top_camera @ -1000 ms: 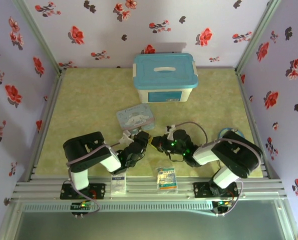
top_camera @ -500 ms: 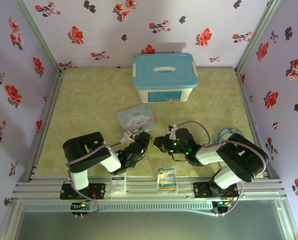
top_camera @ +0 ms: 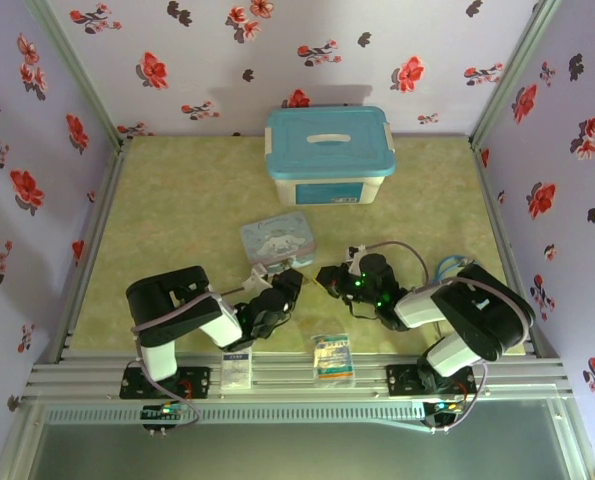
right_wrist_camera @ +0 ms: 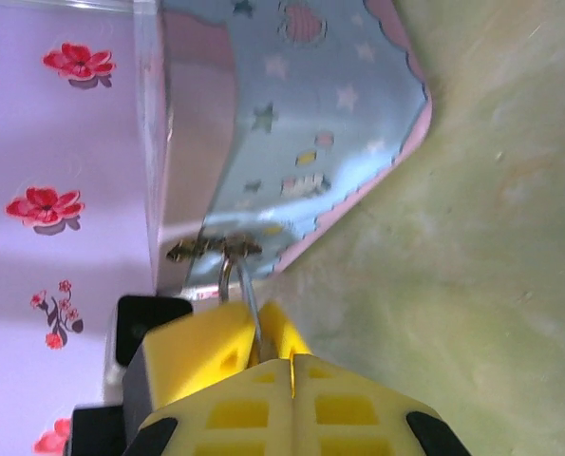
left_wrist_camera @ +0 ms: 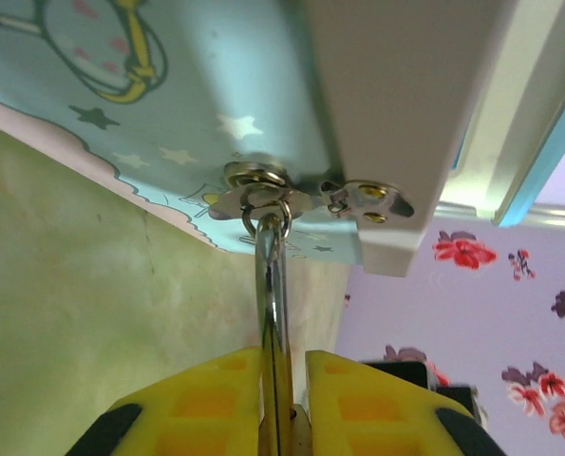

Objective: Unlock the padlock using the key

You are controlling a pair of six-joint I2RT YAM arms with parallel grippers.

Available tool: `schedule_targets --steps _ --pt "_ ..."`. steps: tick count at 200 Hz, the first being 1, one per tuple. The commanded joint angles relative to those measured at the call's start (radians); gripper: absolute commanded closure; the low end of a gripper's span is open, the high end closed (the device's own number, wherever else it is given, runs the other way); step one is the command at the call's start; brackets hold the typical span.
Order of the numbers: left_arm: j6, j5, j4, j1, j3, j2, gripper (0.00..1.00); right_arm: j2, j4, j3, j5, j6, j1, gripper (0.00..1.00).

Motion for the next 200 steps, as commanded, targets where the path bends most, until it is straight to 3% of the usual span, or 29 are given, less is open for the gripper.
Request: schedule_targets --steps 1,40,56,111,149,172,200 --pt "0.014 0.09 0.101 -0.04 0.015 -0.024 1.0 0.043 0.153 -0.011 0.081 0.048 -0.009 1.0" --pt "0.041 0.042 0.095 -0.041 0.016 -0.018 1.0 0.045 0.212 -0.068 0.192 0.063 0.055 1.0" --pt "0.037 0.008 0.094 -0.04 0.01 -0.008 1.0 -0.008 0.153 -0.092 0.251 0.052 0.065 1.0" --pt "0.105 -0.054 0.084 -0.027 0.029 0.056 0.99 -0.439 -0.578 -0.009 0.496 -0.125 0.118 1.0" --pt "0.097 -0.016 -0.079 -0.017 0.062 0.039 0.97 -0.516 -0.766 0.05 0.446 -0.247 0.075 1.0" --pt "0.094 0.007 -0.083 -0.018 0.068 0.059 0.94 -0.505 -0.755 0.047 0.425 -0.253 0.071 1.0" --pt "0.068 0.013 -0.143 -0.02 0.055 0.051 0.84 -0.497 -0.748 0.049 0.411 -0.255 0.071 1.0"
